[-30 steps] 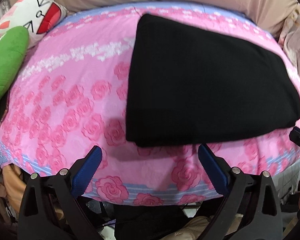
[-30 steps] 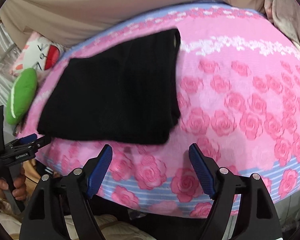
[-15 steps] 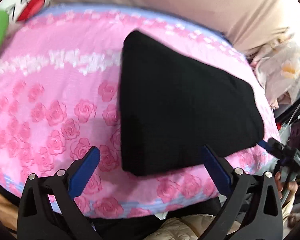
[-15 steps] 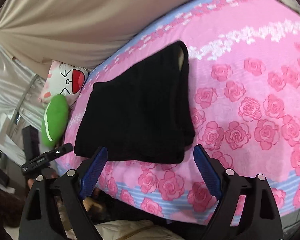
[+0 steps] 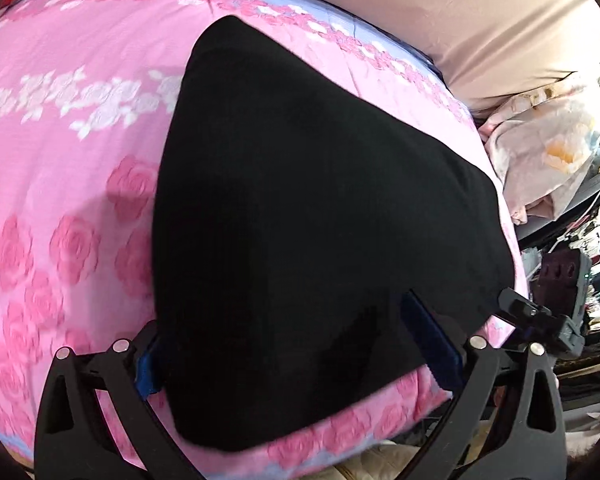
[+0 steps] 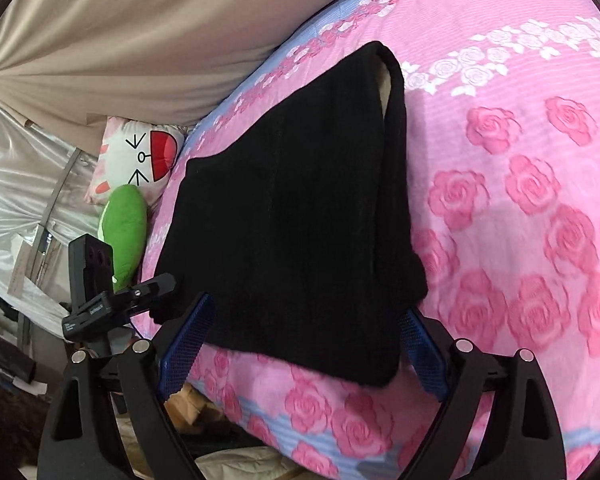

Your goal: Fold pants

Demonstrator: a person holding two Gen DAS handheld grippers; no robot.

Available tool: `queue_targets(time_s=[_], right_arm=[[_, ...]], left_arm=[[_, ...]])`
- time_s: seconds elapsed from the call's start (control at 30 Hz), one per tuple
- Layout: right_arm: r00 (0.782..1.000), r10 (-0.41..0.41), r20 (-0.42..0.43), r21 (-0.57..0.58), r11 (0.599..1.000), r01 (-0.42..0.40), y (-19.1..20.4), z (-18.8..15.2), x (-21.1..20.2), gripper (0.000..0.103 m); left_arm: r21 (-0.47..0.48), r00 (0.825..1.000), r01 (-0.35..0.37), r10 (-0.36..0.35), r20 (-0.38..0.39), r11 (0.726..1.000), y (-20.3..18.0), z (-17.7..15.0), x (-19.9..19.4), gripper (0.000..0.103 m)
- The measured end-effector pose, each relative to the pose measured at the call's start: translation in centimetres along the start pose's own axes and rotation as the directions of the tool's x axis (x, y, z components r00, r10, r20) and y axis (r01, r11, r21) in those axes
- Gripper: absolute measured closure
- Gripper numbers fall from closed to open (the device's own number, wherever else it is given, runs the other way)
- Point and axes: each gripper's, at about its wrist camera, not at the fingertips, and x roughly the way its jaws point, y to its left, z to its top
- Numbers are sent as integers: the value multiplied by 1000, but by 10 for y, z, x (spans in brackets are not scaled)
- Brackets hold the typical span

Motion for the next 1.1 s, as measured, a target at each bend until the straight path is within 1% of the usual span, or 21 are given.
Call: queue_targets(time_s=[0.1, 0.17, 0.2, 0.23, 0.27, 0.3, 0.33, 0.4, 0.5, 0.57, 0.67, 0.73, 0.77, 0.8, 0.83, 0.93, 0.97, 1.0, 1.03, 1.07, 1.1], right_arm=[[1000, 12, 8, 16, 1000, -12, -2, 9, 5, 14], [1000, 4, 20, 6, 1000, -4, 1, 13, 10, 17], [1000, -7, 23, -3, 1000, 7, 2, 14, 11, 20], [999, -24, 27, -14, 1000, 24, 4, 15, 13, 32], [998, -46, 31, -26, 999, 47, 6, 16, 16, 39], [999, -41, 35, -29, 999, 42, 5, 17, 16, 42], [999, -28, 43, -27, 999, 29, 5, 18, 16, 48], [997, -37, 61, -32, 999, 39, 8, 19, 15, 53], [995, -60, 81, -40, 997, 63, 14, 18, 12, 58], [994, -61, 89, -45, 997, 65, 17, 18, 7, 62], [994, -54, 99, -43, 997, 59, 19, 16, -6, 67], [994, -60, 96, -37, 997, 64, 14, 14, -13, 67], [995, -63, 84, -29, 997, 65, 11, 12, -12, 67], [995, -63, 72, -17, 998, 64, 7, 12, -10, 67], [996, -55, 68, 0, 998, 56, 2, 12, -8, 64], [997, -49, 59, 9, 999, 48, -5, 13, -2, 46], [998, -39, 48, 19, 999, 38, -7, 15, 3, 41], [999, -20, 46, 20, 1000, 19, -9, 17, 8, 40], [998, -8, 55, 17, 1000, 7, -10, 18, 10, 40], [998, 1, 68, 9, 1000, -1, -9, 20, 14, 44], [997, 0, 77, 5, 1000, 0, -9, 21, 17, 46]], left_arm=[[11, 1000, -27, 27, 16, 1000, -6, 8, 7, 5], [9, 999, -40, 40, 27, 999, -8, 10, 8, 6], [12, 998, -50, 50, 37, 999, -10, 11, 9, 10], [9, 997, -66, 65, 48, 998, -11, 12, 9, 14], [13, 996, -75, 74, 57, 997, -12, 14, 10, 24], [8, 996, -70, 69, 61, 998, -13, 16, 12, 35], [-12, 997, -47, 47, 63, 999, -9, 17, 10, 39], [-25, 997, -23, 25, 69, 999, -3, 18, 5, 54], [-32, 997, -15, 18, 76, 999, -1, 16, -3, 67], [-28, 996, -15, 17, 84, 999, -5, 14, -7, 69], [-11, 997, -11, 12, 76, 1000, -8, 9, -16, 70], [-14, 999, -11, 12, 51, 1000, -7, 5, -12, 67], [-17, 999, -22, 22, 44, 1000, -6, 5, -8, 61], [-30, 999, -29, 30, 31, 999, -1, 4, -3, 51], [-61, 1000, -20, 21, 20, 998, 5, 4, 3, 46], [-75, 999, 46, -44, 32, 996, 10, 6, 6, 36], [-67, 998, 62, -59, 38, 996, 9, 7, 8, 24], [-55, 996, 80, -78, 50, 995, 6, 8, 10, 15], [-35, 995, 71, -68, 70, 997, 1, 9, 13, 15], [-21, 995, 49, -47, 86, 999, -2, 10, 15, 16], [-14, 994, 25, -23, 102, 1000, -5, 10, 16, 27]])
